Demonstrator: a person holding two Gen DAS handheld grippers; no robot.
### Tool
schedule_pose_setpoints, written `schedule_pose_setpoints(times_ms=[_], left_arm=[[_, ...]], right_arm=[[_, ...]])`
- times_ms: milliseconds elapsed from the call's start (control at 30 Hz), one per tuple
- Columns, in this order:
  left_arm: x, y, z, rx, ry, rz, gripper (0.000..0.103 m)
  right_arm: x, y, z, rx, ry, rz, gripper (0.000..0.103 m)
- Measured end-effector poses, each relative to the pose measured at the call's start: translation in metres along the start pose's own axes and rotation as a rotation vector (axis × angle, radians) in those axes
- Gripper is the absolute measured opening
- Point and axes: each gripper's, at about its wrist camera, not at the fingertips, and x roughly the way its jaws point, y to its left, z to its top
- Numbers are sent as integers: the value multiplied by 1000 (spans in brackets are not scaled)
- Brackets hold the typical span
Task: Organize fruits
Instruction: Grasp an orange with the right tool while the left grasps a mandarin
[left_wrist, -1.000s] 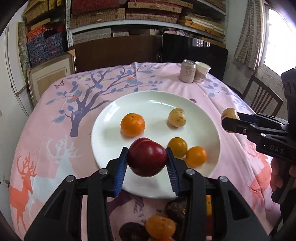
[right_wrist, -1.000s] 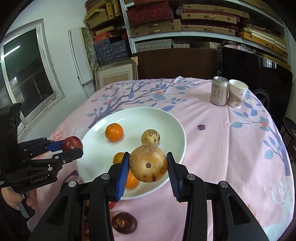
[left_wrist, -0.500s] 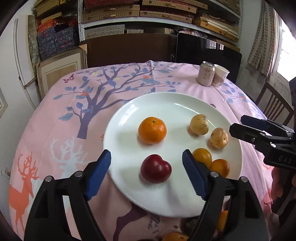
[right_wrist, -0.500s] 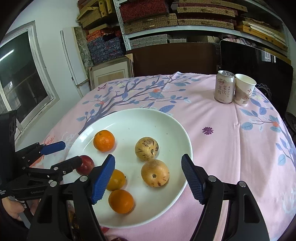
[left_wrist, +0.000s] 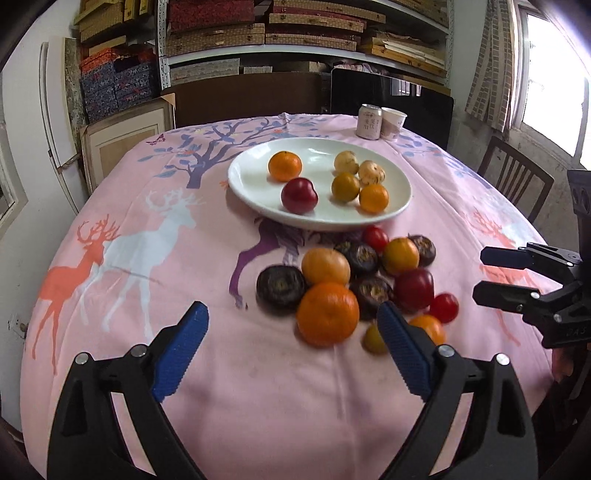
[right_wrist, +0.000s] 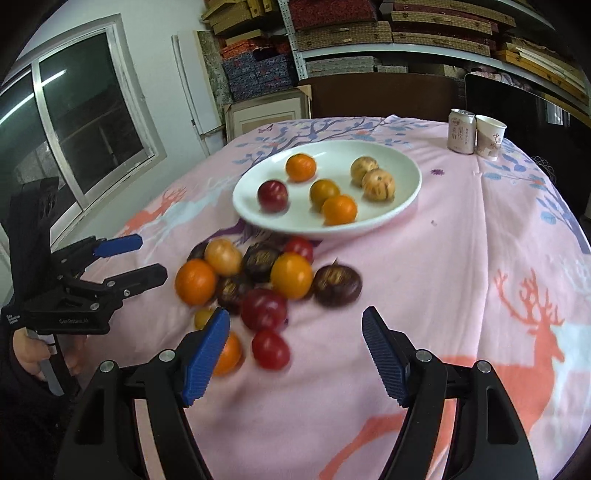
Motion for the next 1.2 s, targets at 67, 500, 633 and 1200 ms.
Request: schedule_pose_setpoints(times_ms=[67,500,633,1200], left_arm=[[-9,0,-15,-8,-7,9,90],[-21,14,-40,-76,-4,16,90],[-20,15,-40,-82,-8,15,90],[22,-20,-1,14,61,89,81]], right_arm=[[-3,18,-16,-28,1,14,75],[31,69,-17,-86,56,-7,69],[39,67,-10,-66,69,-23,61],[-13,31,-29,15,-38,-12,37]])
